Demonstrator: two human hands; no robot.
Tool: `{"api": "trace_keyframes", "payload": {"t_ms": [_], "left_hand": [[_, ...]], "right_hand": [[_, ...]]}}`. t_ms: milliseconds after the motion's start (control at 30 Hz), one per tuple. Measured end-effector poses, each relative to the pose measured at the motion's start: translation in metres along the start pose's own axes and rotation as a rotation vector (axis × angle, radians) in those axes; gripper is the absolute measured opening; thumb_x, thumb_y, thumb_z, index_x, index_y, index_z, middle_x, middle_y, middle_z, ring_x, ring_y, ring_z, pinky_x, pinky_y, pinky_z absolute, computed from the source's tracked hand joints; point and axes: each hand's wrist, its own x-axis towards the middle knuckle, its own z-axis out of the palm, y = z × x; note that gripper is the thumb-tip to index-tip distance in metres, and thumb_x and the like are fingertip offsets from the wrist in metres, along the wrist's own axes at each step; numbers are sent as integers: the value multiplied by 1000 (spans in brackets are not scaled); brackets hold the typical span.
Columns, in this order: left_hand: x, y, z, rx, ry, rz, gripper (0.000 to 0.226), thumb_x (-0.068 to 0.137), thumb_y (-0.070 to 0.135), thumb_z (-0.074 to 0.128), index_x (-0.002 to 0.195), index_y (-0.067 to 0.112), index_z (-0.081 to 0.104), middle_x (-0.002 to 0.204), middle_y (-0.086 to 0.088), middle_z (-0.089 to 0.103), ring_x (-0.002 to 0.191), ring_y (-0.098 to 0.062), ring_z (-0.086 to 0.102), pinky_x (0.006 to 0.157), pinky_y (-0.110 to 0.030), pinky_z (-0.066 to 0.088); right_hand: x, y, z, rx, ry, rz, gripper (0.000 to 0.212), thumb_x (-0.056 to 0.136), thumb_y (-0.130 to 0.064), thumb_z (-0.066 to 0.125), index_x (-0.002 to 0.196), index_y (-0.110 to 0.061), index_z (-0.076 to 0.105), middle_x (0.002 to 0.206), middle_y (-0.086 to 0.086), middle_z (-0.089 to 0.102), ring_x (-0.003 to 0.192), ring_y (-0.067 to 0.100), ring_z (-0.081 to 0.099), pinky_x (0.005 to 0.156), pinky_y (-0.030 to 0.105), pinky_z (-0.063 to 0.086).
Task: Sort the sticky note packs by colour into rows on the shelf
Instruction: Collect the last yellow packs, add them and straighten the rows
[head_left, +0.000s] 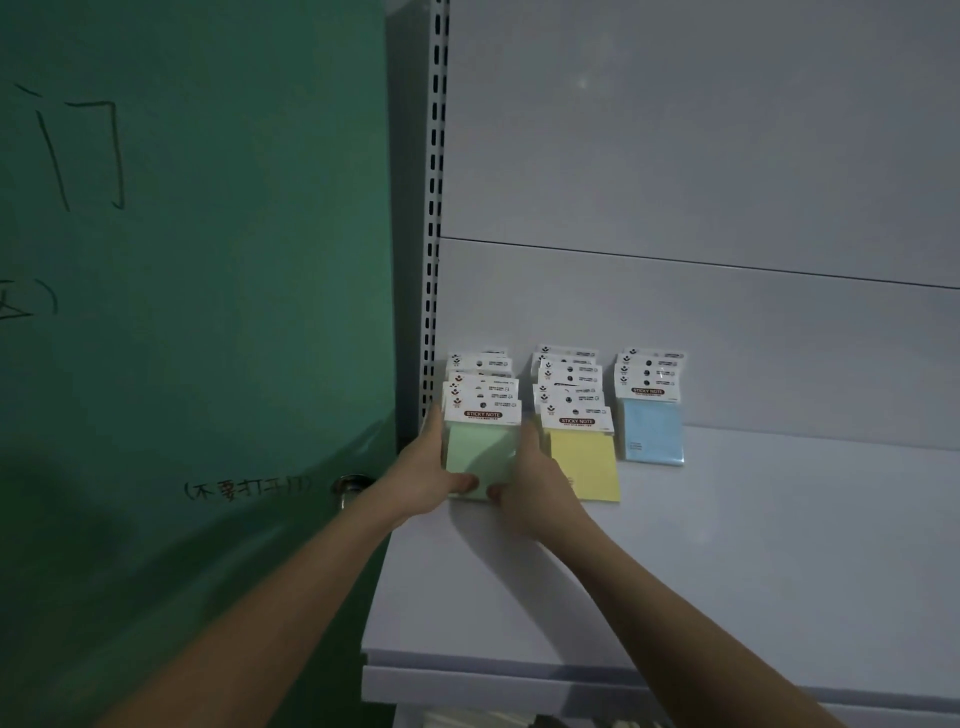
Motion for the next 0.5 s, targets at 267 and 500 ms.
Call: {"api": "trace_keyframes", "payload": {"t_ms": [267,500], "left_hand": [[32,-5,18,-10,198,-34,70,85,-4,57,142,25,26,127,0,55,111,-16,54,88,-26,45],[55,-7,25,-237,337,-52,72,78,-9,54,135,31,35,124,2,60,110,-16,58,89,-34,55]], "right_hand": [[35,-1,21,138,74,28,47,86,1,49,130,-2,31,121,16,58,108,29,58,79,31,44],[58,-1,31,182,220,-56,30,102,-6,34,124,-24,41,100,-17,55,89,-6,60,59,1,43]]}}
